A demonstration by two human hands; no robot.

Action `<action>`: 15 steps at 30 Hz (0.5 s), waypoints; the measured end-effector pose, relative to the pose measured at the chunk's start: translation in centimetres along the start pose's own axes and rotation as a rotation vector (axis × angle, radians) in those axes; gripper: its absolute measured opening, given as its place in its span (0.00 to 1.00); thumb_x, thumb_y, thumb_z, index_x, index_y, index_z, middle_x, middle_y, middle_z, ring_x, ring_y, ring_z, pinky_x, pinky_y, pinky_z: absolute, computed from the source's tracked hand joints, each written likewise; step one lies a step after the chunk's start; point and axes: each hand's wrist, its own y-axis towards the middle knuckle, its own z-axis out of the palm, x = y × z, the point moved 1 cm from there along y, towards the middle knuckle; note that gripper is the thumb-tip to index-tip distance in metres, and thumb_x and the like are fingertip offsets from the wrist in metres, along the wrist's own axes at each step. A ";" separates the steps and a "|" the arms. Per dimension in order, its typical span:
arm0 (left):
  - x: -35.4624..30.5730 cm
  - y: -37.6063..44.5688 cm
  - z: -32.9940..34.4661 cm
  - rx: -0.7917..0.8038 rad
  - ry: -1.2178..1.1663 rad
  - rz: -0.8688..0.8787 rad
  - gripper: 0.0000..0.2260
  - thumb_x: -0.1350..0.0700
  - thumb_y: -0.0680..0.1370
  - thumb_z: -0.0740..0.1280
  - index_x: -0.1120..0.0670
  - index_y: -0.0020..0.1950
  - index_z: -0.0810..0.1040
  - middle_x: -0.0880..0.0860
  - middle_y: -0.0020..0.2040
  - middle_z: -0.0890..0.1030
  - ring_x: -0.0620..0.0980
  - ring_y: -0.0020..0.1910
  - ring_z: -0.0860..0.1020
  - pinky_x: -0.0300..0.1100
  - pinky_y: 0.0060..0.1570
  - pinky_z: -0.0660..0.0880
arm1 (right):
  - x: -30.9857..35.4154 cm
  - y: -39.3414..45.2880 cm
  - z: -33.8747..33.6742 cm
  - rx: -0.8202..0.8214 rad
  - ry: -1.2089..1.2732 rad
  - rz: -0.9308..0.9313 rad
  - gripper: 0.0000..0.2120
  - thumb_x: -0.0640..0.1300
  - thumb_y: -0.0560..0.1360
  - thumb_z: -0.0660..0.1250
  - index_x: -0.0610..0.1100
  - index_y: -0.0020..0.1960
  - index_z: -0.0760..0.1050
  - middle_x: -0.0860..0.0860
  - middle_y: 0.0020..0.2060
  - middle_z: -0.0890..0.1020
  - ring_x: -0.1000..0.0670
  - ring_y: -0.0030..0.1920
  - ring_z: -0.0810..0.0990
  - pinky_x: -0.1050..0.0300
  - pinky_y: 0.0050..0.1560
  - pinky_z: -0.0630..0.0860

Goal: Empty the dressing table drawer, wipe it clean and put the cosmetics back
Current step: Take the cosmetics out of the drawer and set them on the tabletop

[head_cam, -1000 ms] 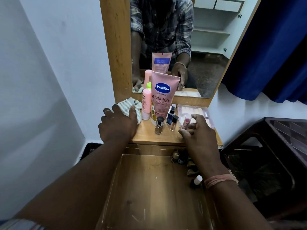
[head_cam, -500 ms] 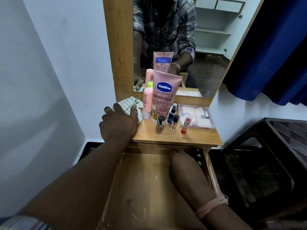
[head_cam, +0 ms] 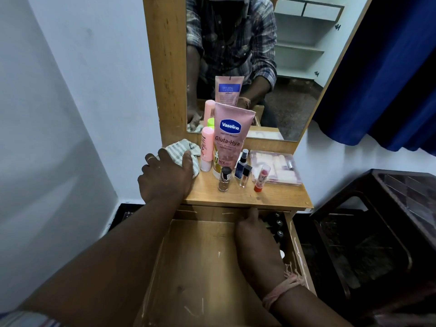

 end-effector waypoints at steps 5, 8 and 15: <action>0.0 -0.1 -0.1 0.002 -0.005 -0.006 0.35 0.27 0.79 0.47 0.54 0.69 0.70 0.60 0.64 0.76 0.62 0.57 0.80 0.53 0.52 0.77 | -0.1 -0.2 -0.5 -0.046 -0.007 -0.082 0.16 0.35 0.80 0.58 0.43 0.66 0.73 0.43 0.62 0.76 0.43 0.62 0.74 0.51 0.59 0.73; -0.1 -0.1 -0.1 0.009 -0.007 -0.012 0.35 0.27 0.78 0.47 0.54 0.69 0.69 0.61 0.65 0.75 0.62 0.58 0.79 0.53 0.53 0.77 | -0.2 -1.1 -1.9 -0.182 0.173 -0.161 0.10 0.42 0.79 0.63 0.49 0.59 0.76 0.50 0.56 0.78 0.50 0.57 0.73 0.57 0.53 0.72; 0.0 0.0 -0.1 0.007 -0.016 -0.001 0.36 0.27 0.78 0.46 0.54 0.69 0.70 0.60 0.64 0.76 0.62 0.57 0.80 0.54 0.52 0.77 | -1.2 0.3 -7.6 -0.522 0.510 -0.159 0.08 0.38 0.75 0.70 0.46 0.52 0.75 0.53 0.46 0.78 0.54 0.46 0.75 0.60 0.47 0.70</action>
